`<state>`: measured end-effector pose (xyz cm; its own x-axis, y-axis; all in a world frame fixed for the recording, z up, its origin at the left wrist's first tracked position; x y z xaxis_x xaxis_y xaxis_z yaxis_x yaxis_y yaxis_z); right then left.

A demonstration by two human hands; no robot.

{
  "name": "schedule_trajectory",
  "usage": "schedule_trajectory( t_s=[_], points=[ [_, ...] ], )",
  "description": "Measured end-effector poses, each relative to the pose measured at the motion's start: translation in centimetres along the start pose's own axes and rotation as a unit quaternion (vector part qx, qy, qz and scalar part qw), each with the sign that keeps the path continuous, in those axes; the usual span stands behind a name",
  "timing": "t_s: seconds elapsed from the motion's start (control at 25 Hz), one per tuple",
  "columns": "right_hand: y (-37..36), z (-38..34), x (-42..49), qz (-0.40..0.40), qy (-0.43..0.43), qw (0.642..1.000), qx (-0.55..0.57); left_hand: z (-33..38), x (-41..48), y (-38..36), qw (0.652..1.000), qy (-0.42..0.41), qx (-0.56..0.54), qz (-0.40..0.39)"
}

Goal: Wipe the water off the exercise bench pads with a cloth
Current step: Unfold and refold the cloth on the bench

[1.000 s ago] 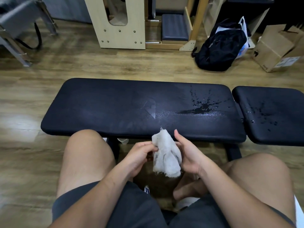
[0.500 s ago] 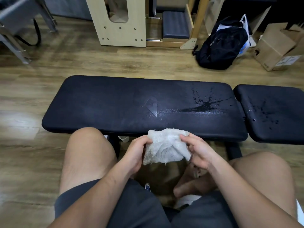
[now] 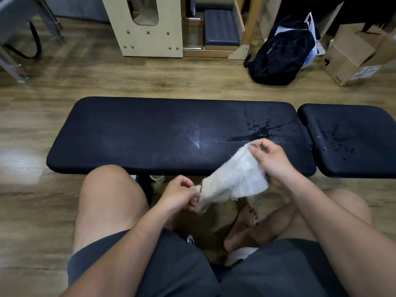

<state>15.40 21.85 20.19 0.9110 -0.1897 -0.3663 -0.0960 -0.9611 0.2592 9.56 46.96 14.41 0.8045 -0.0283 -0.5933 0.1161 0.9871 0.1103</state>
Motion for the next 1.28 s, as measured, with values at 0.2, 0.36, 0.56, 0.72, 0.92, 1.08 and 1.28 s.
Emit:
schedule_trajectory(
  t_s=[0.2,0.36,0.56,0.72,0.92,1.08,1.28],
  points=[
    [1.9,-6.1,2.9,0.019,0.113,0.981,-0.159,2.2,0.2,0.9,0.990,-0.110,0.074,0.052],
    [2.5,-14.4,5.9,0.107,0.219,0.946,-0.213,6.3,1.0,-0.1,0.982,-0.147,-0.120,0.023],
    [-5.3,-10.6,1.5,0.107,0.338,0.869,-0.345,4.1,3.2,-1.3,0.966,-0.016,-0.258,0.024],
    [-11.9,1.2,-3.5,-0.035,0.330,0.771,-0.543,2.4,2.6,-1.3,0.943,0.007,-0.332,0.032],
    [-10.9,2.6,-4.5,-0.018,0.366,0.798,-0.479,1.5,3.0,0.1,0.959,0.000,-0.269,0.084],
    [-7.9,0.1,-1.1,0.080,0.299,0.852,-0.422,1.6,2.7,1.1,0.981,-0.046,-0.061,0.178],
    [-7.9,-1.5,2.8,0.033,0.245,0.849,-0.467,2.6,1.5,2.7,0.947,-0.105,0.185,0.240]
  ],
)
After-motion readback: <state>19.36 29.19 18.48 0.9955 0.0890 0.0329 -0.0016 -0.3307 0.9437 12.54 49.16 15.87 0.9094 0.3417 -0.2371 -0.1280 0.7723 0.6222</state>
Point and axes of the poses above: each hand's wrist, its own x-axis towards the middle knuckle, its own y-axis out of the back of the hand, z = x × y, the point moved 3 cm from there along x, towards the middle knuckle, and after that the axes turned 5 degrees about -y, right-handed, at the moved point
